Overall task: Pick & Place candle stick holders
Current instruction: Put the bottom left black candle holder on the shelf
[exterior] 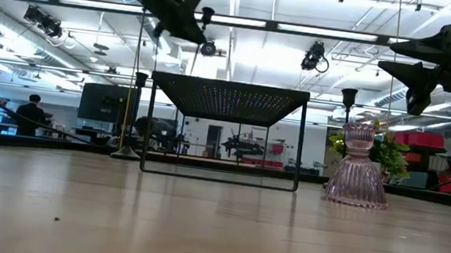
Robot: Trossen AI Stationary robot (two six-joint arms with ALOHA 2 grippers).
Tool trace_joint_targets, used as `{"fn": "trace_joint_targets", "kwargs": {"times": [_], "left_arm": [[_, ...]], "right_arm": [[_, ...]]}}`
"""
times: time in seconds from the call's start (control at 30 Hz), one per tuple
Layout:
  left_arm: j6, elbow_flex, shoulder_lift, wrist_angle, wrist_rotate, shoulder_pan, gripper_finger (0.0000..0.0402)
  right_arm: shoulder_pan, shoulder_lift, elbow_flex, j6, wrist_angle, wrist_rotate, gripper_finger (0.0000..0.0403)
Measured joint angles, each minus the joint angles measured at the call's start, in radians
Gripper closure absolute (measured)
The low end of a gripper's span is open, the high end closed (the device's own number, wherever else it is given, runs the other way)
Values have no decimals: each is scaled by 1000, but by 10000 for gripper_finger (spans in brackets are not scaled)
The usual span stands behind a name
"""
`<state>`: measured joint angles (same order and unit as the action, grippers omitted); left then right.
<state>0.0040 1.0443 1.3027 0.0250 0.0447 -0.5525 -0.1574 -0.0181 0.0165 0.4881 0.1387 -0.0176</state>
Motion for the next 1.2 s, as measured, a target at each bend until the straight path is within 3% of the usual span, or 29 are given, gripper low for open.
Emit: {"fn": "trace_joint_targets", "kwargs": {"times": [0.1, 1.2], "left_arm": [[0, 0, 36, -56, -48, -15, 388], [0, 0, 113, -107, -49, -29, 388]], "right_arm": [[0, 0, 0, 0, 0, 0, 253], [0, 0, 0, -10, -3, 1, 253]]}}
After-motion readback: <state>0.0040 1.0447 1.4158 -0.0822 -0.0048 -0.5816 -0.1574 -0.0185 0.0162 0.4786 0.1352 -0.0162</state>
